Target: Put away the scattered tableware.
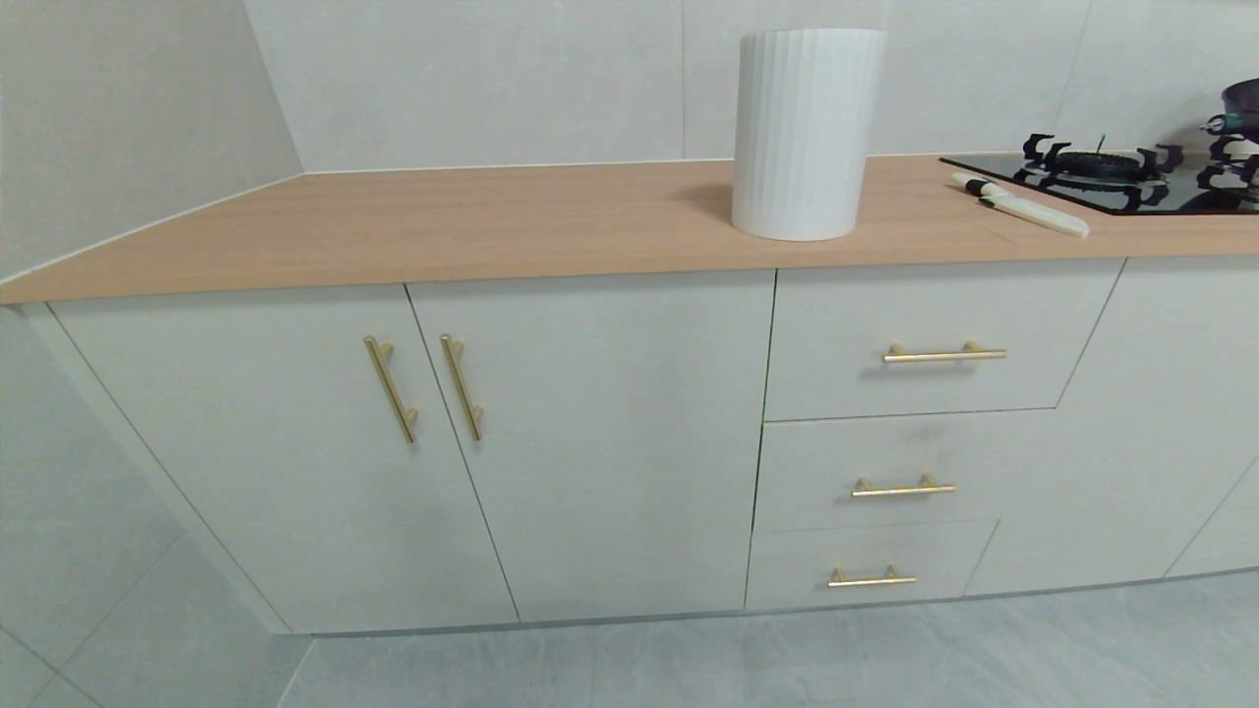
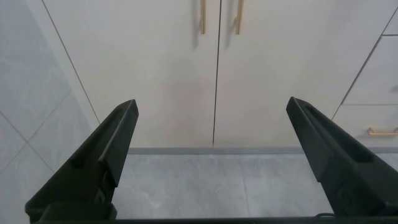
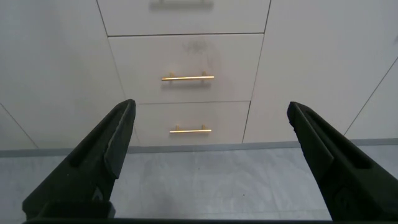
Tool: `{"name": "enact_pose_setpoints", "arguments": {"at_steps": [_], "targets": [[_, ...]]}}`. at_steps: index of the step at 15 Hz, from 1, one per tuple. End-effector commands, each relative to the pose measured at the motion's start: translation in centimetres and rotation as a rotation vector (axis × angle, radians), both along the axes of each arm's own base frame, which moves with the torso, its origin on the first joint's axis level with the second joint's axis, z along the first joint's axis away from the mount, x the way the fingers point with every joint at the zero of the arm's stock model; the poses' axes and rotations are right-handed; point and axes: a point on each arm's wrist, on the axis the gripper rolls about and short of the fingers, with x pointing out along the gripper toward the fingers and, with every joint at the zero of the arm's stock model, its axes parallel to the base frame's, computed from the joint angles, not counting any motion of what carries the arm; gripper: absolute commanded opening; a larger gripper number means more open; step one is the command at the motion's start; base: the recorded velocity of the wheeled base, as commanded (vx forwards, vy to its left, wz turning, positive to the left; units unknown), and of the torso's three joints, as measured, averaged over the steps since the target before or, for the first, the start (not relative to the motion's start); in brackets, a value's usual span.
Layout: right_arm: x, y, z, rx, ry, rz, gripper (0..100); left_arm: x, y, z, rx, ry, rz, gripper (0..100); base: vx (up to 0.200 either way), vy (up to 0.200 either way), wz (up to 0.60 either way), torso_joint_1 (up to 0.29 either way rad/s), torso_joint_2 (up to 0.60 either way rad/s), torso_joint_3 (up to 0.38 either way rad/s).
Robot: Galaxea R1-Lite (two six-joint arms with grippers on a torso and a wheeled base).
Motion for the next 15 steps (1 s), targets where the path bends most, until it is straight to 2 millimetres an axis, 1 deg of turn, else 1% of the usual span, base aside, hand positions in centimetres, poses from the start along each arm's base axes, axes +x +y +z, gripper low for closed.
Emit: {"name": "enact_pose_setpoints", "arguments": {"at_steps": [1,15], "targets": [[0.01,0.00,0.01,0.000,0.001,0.000,100,0.00,0.00,0.01,-0.002,-0.001,0.001,100,0.200,0.000,0.00,0.002,0.00,-0.002],[0.01,0.00,0.01,0.000,0.001,0.002,100,0.00,0.00,0.00,-0.002,0.000,0.001,100,0.200,0.000,0.00,0.002,0.00,0.001]]}}
